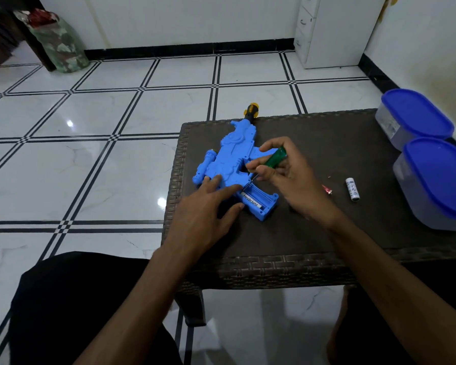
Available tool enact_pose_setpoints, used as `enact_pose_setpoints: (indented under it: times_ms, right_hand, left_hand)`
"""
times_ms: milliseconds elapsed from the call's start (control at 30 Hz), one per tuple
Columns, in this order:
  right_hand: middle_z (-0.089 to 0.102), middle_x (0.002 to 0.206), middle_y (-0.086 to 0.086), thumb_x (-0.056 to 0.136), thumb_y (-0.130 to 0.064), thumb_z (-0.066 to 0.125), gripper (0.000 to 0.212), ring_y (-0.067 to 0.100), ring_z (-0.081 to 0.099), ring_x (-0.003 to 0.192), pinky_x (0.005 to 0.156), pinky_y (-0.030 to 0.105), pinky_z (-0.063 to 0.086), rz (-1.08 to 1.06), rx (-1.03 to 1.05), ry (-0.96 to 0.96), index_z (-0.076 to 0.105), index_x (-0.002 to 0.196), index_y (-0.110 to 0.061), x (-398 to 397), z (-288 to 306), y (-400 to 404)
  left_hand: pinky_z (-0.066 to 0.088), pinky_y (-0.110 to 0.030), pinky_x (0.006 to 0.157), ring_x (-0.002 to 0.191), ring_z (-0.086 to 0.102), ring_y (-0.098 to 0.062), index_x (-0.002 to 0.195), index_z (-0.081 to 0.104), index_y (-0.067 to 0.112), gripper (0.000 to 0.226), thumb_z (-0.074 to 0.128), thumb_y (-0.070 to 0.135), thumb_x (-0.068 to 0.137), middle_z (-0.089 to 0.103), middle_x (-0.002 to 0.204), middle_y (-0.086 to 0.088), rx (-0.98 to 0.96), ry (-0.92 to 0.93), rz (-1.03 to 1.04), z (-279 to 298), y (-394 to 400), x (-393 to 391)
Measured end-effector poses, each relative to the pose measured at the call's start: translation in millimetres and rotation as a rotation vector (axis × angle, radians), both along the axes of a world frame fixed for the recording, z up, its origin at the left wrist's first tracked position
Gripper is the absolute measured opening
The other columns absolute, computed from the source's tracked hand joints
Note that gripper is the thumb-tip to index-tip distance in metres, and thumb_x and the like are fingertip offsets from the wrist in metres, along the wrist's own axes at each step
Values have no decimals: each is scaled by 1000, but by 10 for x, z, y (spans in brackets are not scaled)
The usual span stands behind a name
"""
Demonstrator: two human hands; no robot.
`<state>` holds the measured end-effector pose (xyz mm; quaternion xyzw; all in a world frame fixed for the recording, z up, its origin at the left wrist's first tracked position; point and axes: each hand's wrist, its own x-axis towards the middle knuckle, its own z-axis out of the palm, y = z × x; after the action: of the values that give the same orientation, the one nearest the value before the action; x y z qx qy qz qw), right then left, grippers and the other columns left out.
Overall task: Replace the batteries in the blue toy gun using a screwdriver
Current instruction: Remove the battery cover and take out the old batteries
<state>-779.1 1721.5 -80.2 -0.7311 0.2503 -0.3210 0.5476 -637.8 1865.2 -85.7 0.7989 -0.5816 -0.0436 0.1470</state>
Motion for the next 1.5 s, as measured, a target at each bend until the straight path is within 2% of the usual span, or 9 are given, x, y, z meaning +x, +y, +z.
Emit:
enact_pose_setpoints:
  times_ms: [67,167,400,667,933,1033,1133,1300,1500]
  right_hand:
    - [76,97,7,93,-9,65,25,18,73,97,85,35,57,-6,94,-29,50,111,-17,19,16,-34]
    - [71,90,14,97,-10,59,16,24,73,88,75,35,60,-43,206,-61,47,108,-13,61,12,-57]
    - [61,79,11,102,-17,50,10,23,67,73,71,45,62,-123,199,-55,40,103,-15,201,16,-59]
    - [61,80,10,103,-19,48,13,19,67,70,67,41,62,-181,219,-32,38,109,-12,194,58,-84]
    - [69,83,17,99,-15,56,19,25,72,77,69,41,62,-62,-33,5,41,108,-8,150,78,-34]
    - [71,86,16,96,-11,60,23,22,74,80,72,36,63,12,-47,35,43,111,-11,99,77,-21]
    - [71,93,17,94,-6,64,31,19,74,86,77,33,62,85,-17,64,41,113,-14,49,90,-43]
    - [64,84,12,98,0,53,25,25,71,83,76,40,62,55,-87,58,38,110,-16,91,58,-1]
    - [58,73,8,103,-12,43,20,32,64,70,64,52,58,-28,-206,72,32,112,-25,270,-36,15]
  left_hand:
    - [42,-39,102,146,26,-23,142,43,45,47,43,54,95,27,159,-2,63,-32,-39,-2,2,-10]
    - [41,-42,105,147,22,-25,142,44,43,47,39,56,96,26,159,-6,84,-37,-40,3,-20,-16]
    - [41,-45,106,147,22,-28,141,46,40,47,39,55,97,26,159,-8,89,-34,-13,0,-80,-108]
    - [43,-44,103,146,23,-28,142,44,41,47,38,54,97,25,159,-8,87,-74,5,-28,-99,-146]
    - [46,-45,100,145,27,-31,140,46,41,45,44,52,96,28,158,-10,62,-71,-5,-68,-76,-144]
    - [49,-45,94,140,36,-37,134,53,44,45,40,57,93,35,154,-13,49,-92,-57,-60,-38,-139]
    - [44,-44,100,142,30,-38,138,46,47,47,38,60,94,28,158,-12,103,-133,-85,-31,-32,-139]
    - [36,-42,107,146,20,-36,143,35,50,51,35,64,93,17,161,-11,161,-175,-92,5,-51,-163]
    - [33,-43,110,147,17,-37,144,33,49,55,36,65,92,14,162,-11,198,-165,-106,3,-63,-139]
